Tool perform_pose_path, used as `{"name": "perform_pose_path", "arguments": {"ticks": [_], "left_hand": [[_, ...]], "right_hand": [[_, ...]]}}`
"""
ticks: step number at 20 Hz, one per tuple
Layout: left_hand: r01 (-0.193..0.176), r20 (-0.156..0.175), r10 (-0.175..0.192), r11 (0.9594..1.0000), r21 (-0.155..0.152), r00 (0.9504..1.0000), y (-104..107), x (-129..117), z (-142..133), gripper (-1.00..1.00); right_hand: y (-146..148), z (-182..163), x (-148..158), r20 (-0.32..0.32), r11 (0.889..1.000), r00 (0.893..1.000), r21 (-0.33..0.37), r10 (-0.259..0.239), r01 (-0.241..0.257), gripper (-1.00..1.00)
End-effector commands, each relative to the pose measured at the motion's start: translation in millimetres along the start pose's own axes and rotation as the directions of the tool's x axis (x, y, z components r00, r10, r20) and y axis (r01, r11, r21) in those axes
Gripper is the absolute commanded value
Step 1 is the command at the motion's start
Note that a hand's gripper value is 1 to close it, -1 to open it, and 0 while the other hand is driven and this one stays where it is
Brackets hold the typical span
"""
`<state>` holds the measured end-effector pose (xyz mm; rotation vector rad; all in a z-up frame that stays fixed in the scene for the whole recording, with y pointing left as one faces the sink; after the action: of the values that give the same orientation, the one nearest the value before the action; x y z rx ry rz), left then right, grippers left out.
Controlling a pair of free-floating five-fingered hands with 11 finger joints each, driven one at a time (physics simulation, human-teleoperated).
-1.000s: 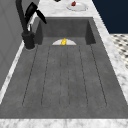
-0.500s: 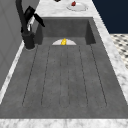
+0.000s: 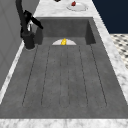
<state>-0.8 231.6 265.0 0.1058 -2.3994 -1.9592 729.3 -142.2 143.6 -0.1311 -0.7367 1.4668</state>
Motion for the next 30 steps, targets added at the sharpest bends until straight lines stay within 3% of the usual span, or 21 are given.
{"name": "perform_pose_path", "arguments": {"ticks": [1,5,10,15,17,20,24,25,27,30], "left_hand": [[0.0,0.0,0.0,1.0,0.0,1.0,0,0,0,0.0],[0.0,0.0,0.0,1.0,0.0,1.0,0,0,0,0.0],[0.0,0.0,0.0,1.0,0.0,1.0,0,0,0,0.0],[0.0,0.0,0.0,1.0,0.0,1.0,0,0,0,0.0],[0.0,0.0,0.0,1.0,0.0,1.0,0,0,0,0.0],[0.0,0.0,0.0,1.0,0.0,1.0,0,0,0,0.0],[0.0,0.0,0.0,1.0,0.0,1.0,0,0,0,0.0],[0.0,0.0,0.0,1.0,0.0,1.0,0,0,0,0.0],[0.0,0.0,0.0,1.0,0.0,1.0,0,0,0,0.0],[0.0,0.0,0.0,1.0,0.0,1.0,0,0,0,0.0]], "right_hand": [[-11,-22,14,-0.011,1.0,1.0,0.003,0.0,0.0,-1.0],[-18,-23,15,-0.004,0.992,1.0,0.121,-0.023,0.024,-1.0],[-13,-22,11,-0.028,0.98,0.999,0.195,-0.028,0.033,-1.0],[-7,-17,14,-0.047,0.985,0.999,0.17,-0.014,0.022,-1.0],[-2,-11,12,-0.122,0.994,0.991,0.107,0.051,-0.037,-1.0],[4,-9,19,-0.166,0.995,0.982,0.061,0.086,-0.077,-1.0],[1,-12,24,-0.235,0.992,0.965,0.069,0.115,-0.101,-1.0],[1,-11,23,-0.241,0.992,0.963,0.072,0.118,-0.103,-1.0],[2,-12,20,-0.211,0.99,0.97,0.102,0.12,-0.1,-1.0],[5,-17,30,-0.249,0.989,0.959,0.084,0.138,-0.121,-1.0]]}}
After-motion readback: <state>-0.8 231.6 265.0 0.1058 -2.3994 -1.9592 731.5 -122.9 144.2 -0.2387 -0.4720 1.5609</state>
